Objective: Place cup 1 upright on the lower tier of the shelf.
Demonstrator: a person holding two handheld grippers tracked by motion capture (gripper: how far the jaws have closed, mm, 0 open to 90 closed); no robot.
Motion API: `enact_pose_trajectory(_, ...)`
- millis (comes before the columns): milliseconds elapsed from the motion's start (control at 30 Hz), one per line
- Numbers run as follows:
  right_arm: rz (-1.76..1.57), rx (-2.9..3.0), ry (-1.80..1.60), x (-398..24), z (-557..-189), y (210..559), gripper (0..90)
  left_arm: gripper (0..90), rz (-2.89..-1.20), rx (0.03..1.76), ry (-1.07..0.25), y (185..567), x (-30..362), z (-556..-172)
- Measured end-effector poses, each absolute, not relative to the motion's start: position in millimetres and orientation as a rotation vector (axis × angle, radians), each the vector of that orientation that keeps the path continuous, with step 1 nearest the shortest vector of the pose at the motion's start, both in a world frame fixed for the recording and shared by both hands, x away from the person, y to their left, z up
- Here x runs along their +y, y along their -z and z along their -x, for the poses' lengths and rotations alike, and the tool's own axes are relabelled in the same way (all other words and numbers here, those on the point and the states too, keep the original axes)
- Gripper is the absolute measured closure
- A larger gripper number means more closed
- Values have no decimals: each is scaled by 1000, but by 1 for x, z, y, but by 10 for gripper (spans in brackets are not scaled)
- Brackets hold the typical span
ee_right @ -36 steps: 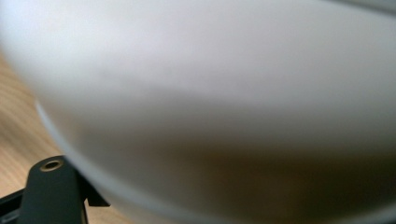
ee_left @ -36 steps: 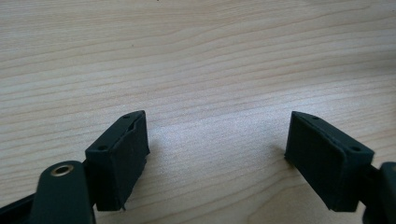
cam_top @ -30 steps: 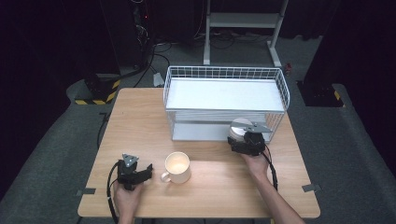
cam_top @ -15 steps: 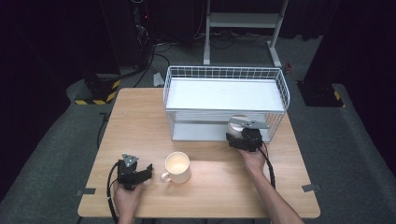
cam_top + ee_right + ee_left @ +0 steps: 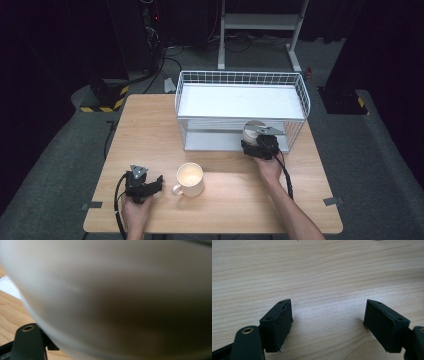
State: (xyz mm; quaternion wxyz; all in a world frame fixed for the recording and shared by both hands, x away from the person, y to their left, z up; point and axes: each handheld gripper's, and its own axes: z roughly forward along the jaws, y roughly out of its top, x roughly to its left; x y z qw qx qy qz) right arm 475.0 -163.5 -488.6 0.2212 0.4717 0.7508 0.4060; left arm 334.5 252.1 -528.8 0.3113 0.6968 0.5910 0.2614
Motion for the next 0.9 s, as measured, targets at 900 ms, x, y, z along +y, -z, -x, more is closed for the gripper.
enact_pose_trajectory(900,-1284,1991,-1115,-164,-484,496,185,226,-1843,1559,-697,529,252,-335)
